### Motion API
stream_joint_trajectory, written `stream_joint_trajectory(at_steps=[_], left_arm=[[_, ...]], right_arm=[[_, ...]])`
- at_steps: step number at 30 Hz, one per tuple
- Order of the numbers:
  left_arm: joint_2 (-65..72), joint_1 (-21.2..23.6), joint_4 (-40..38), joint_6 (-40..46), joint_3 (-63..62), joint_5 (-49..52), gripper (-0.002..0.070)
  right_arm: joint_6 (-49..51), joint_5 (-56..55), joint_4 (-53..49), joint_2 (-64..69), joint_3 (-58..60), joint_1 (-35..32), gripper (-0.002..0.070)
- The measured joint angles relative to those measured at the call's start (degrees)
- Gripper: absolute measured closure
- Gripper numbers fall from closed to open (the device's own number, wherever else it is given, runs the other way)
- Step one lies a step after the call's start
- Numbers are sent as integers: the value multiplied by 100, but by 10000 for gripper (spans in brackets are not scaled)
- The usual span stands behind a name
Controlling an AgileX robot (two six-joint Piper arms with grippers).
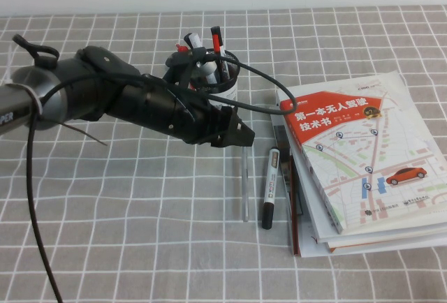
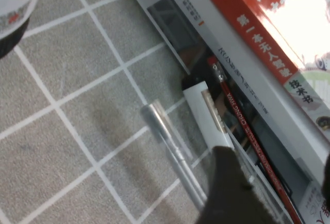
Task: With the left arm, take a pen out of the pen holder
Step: 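Take a marker out of the pen holder and lay it on the table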
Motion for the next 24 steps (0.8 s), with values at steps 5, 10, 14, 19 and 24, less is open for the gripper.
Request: stream_joint_trajectory(at_steps=[5,10,14,19,24], left_arm=[[0,0,-12,13,0,10,299],[-66,11,77,13,0,352,469],[-570,61,607,14,0,563,639],[-1806,73,1425,-130,373,-15,671],[-3600,99,1577,-143,1587,-1276,675]], right_arm=[[0,0,0,0,0,0,689],[0,0,0,0,0,0,689],[0,0,0,0,0,0,689],[0,0,0,0,0,0,689],[0,0,0,0,0,0,689]])
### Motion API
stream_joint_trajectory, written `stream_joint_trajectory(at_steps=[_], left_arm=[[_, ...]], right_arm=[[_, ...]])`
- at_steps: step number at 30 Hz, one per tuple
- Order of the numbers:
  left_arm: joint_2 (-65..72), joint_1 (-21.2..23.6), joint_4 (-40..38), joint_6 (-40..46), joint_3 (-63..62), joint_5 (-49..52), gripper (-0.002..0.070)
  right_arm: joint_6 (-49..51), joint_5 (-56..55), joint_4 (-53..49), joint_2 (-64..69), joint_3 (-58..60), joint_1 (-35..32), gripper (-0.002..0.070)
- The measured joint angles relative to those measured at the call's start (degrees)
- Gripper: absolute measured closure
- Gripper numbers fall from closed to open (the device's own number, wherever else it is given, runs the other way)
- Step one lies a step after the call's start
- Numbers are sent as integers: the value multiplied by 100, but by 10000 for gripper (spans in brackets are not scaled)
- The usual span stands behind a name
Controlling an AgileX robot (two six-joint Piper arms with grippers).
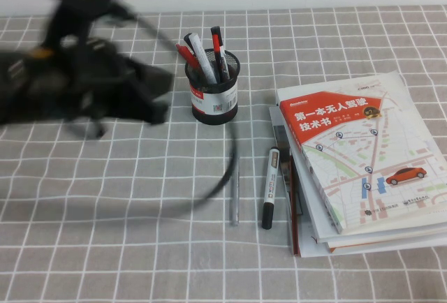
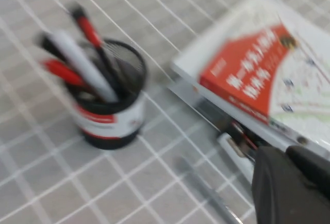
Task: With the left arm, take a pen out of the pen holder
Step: 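Take a marker out of the pen holder and lay it on the table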
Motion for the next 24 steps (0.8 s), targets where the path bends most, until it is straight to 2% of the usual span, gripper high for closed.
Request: stream_joint_trajectory(at_steps=[7,16,24], left_arm=[[-2544,0,-95,0,2213,-1578,675],[-5324,0,-172,0,3889,-2286,675],[-6665,0,-423,-9,4705,-2939,675]], right_arm=[[0,0,0,0,0,0,689],[0,0,0,0,0,0,689],[0,0,0,0,0,0,688]])
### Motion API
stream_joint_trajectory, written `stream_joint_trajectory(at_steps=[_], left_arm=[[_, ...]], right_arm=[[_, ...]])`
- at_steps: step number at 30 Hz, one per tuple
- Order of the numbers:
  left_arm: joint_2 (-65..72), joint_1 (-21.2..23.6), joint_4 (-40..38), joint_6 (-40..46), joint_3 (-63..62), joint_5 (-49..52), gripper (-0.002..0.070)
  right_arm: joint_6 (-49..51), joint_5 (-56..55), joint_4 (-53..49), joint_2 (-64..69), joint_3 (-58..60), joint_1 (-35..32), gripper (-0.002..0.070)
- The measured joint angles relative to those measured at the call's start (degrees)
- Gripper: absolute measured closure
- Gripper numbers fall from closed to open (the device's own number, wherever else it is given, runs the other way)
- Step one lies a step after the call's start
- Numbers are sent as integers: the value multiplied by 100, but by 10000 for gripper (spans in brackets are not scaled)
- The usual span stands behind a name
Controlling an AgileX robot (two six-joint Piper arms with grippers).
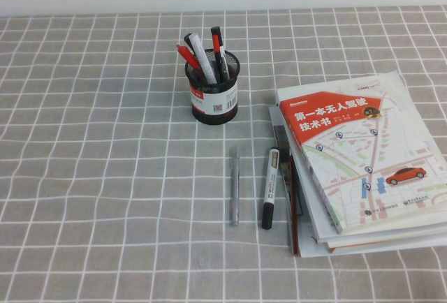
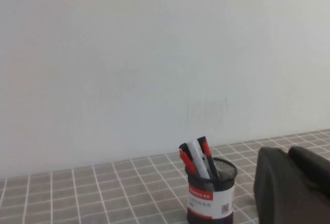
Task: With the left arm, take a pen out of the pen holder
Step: 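Take a marker out of the pen holder and lay it on the table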
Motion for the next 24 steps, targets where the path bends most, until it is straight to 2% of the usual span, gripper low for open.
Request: stream_joint_trajectory(at_steps=[6,8,10,13,16,19,24], left_arm=[[-43,0,-217,-50,468,-231,675],[-43,0,253,-323,663,-236,675],[-58,34,1476,-1342,876,-216,675],[-61,284,3541,-4134,1197,-146,675],[-61,703,4659,-5852,1494,-62,675],[-72,1175,5000,-6093,1564,102,675],[-171,1673,5096,-5214,1564,380,675]], right_arm=[[0,0,0,0,0,0,689],[0,0,0,0,0,0,689],[0,0,0,0,0,0,689],[0,0,0,0,0,0,689],[0,0,0,0,0,0,689],[0,0,0,0,0,0,689],[0,0,0,0,0,0,689]])
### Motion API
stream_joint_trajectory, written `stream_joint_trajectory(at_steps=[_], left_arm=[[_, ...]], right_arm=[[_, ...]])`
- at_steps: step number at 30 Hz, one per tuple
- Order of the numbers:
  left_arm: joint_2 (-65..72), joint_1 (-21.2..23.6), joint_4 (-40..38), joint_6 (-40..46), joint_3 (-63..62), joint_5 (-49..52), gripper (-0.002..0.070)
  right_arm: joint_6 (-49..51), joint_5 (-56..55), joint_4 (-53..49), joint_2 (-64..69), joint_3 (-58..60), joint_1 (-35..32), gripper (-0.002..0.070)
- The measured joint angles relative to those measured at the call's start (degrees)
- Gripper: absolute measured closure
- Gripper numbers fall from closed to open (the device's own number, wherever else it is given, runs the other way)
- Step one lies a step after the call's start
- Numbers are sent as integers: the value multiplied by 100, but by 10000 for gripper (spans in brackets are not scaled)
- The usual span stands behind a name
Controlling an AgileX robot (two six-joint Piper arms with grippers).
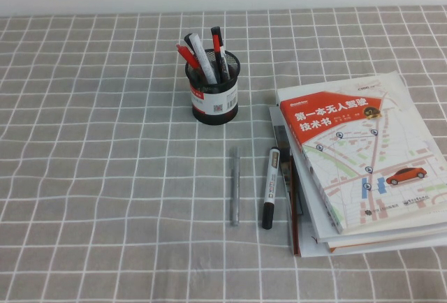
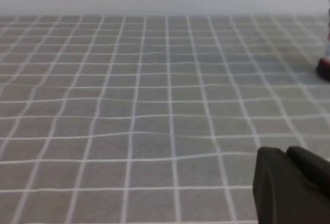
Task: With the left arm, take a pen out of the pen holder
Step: 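Take a marker out of the pen holder and lay it on the table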
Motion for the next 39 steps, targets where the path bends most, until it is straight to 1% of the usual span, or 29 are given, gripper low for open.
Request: stream_joint_trajectory(at_steps=[1,4,7,10,26,33,39], left_arm=[[-88,67,9,272,0,130,676],[-389,230,24,554,0,576,676],[-648,329,24,526,0,1085,676],[-684,384,46,481,0,1311,676],[-697,393,66,483,10,1375,676],[-697,393,569,483,10,1375,676],[-697,393,649,483,10,1375,676]], right_arm=[[0,0,0,0,0,0,689],[0,0,0,0,0,0,689],[0,0,0,0,0,0,689],[0,0,0,0,0,0,689],[0,0,0,0,0,0,689],[0,0,0,0,0,0,689],[0,0,0,0,0,0,689]])
